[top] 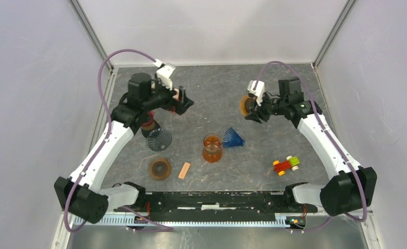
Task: Place the coffee filter in the dripper
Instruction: Pick up the dripper holder from the center of the board.
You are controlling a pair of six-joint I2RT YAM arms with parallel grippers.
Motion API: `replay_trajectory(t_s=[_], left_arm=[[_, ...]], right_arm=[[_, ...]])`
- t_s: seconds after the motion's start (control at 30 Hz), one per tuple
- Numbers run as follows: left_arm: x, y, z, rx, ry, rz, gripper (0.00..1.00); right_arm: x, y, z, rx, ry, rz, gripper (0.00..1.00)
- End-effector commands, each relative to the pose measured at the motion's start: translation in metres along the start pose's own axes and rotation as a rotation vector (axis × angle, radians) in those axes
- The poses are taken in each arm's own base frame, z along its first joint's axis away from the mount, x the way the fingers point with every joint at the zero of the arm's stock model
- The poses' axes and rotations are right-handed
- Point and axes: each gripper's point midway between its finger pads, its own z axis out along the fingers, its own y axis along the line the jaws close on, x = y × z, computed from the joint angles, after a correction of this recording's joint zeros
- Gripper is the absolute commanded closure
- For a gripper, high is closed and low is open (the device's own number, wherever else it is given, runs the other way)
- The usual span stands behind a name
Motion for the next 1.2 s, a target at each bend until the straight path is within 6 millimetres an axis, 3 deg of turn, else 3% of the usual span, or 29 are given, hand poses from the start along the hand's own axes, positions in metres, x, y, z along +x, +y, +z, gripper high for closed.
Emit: replay_trajectory(t_s=[0.0, 0.1, 0.17, 0.43, 0.6, 0.8, 1.03, 1.17], left_arm=[[-0.034, -0.062, 0.021, 0.165, -0.01, -0.142, 0.07], [-0.039, -0.092, 0.039, 0.236, 0.038, -0.246, 0.08], [-0.043, -0.106, 0.045, 0.274, 0.053, -0.323, 0.1], [-0.043, -0.127, 0.065, 0.348, 0.088, -0.543, 0.23], [-0.044, -0.14, 0.079, 0.39, 0.09, -0.582, 0.25], [-0.04, -0.14, 0.089, 0.384, 0.107, -0.602, 0.42], [-0.041, -0.136, 0.083, 0.362, 0.086, -0.571, 0.4], [-0.04, -0.134, 0.082, 0.354, 0.075, -0.553, 0.43]], right_arm=[[-0.103, 0.029, 0.005, -0.051, -0.288, -0.152, 0.92], [-0.129, 0.034, 0.008, -0.024, -0.361, -0.166, 0.91], [-0.135, 0.035, 0.012, -0.014, -0.365, -0.16, 0.92], [-0.126, 0.043, 0.022, -0.031, -0.361, -0.152, 0.91], [-0.12, 0.032, 0.027, 0.021, -0.328, -0.144, 0.92], [-0.114, 0.028, 0.029, 0.049, -0.312, -0.129, 0.92], [-0.101, 0.023, 0.032, 0.078, -0.272, -0.126, 0.92], [-0.103, 0.024, 0.031, 0.078, -0.278, -0.127, 0.92]])
